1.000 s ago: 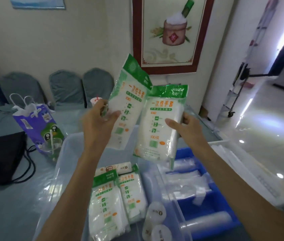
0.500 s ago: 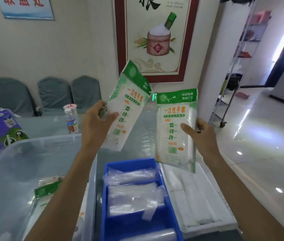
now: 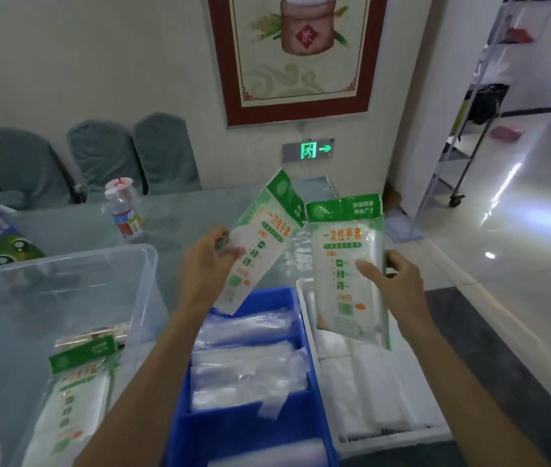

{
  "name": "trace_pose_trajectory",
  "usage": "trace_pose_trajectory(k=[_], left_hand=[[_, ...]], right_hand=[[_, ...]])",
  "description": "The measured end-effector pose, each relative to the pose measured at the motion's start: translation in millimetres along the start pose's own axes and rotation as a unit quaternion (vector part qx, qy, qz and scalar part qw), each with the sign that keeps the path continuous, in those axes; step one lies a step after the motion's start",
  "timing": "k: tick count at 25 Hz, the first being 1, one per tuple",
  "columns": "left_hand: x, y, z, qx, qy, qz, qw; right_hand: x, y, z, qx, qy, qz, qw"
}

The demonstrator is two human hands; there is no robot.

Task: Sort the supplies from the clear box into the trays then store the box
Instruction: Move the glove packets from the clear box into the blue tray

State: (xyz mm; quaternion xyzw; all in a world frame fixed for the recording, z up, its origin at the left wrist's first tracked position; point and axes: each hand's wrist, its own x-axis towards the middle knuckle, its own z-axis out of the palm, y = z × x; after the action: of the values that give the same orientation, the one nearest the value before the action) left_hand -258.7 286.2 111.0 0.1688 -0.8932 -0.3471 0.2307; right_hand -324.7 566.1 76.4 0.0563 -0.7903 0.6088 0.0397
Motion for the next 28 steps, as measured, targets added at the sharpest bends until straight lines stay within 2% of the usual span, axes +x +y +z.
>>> trace_pose_trajectory(k=[12,19,28], left_hand=[[66,-80,67,0.061,-0.108,-0.083,0.989],[71,-107,74,0.142,-0.173,-0.067,0.972],[67,-97,61,0.257,-0.157,-0.087,0.950]], right_hand=[[30,61,37,0.024,0.052,0.104,0.993],[49,77,40,0.029,0.041,0.113,0.992],[71,81,34,0.003,-0.013,0.097,0.995]])
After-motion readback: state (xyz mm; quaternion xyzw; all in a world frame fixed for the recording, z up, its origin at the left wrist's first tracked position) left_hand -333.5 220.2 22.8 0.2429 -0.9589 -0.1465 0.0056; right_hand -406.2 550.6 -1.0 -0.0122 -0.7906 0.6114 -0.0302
